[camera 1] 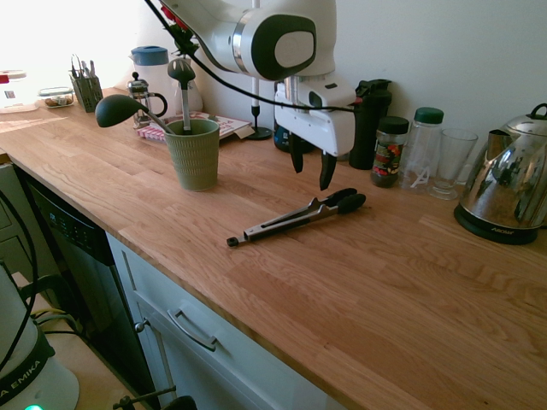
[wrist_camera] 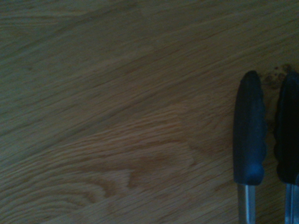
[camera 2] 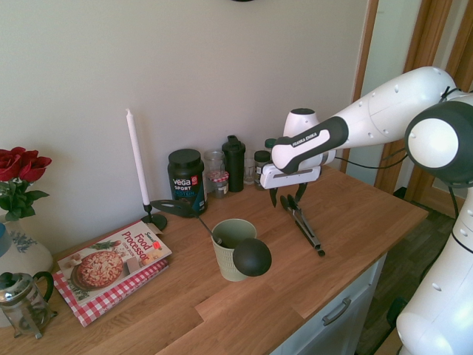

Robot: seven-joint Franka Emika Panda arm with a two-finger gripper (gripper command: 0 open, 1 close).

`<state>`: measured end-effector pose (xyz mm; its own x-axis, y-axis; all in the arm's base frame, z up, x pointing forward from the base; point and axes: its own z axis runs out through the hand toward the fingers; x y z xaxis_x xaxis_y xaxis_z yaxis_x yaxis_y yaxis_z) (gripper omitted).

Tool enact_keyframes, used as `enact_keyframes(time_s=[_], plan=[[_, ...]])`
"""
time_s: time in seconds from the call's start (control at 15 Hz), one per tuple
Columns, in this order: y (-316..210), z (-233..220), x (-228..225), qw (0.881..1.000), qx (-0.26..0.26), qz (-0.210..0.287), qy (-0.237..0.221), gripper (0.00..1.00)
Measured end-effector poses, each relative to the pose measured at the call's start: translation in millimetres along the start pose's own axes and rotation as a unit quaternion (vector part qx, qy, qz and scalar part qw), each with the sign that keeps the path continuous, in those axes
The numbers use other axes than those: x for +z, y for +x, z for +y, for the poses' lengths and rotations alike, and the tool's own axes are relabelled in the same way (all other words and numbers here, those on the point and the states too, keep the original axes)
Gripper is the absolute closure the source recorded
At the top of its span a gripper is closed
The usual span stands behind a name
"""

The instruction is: Put the tongs back in the holder

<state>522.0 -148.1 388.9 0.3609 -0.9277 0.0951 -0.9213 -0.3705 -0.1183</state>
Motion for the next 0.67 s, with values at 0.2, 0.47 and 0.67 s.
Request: enact_keyframes(time_s=[0.2, 0.47, 0.67], plan=[[2.2, 2.0, 16.2, 1.0, 0.002, -0.004, -0.01, 1.0], [-2.1, 0.4, 29.7, 1.0, 0.003, -0.014, -0.017, 1.0], [-3.6, -0.3, 33.9, 1.0, 0.004, -0.018, -0.018, 1.0]])
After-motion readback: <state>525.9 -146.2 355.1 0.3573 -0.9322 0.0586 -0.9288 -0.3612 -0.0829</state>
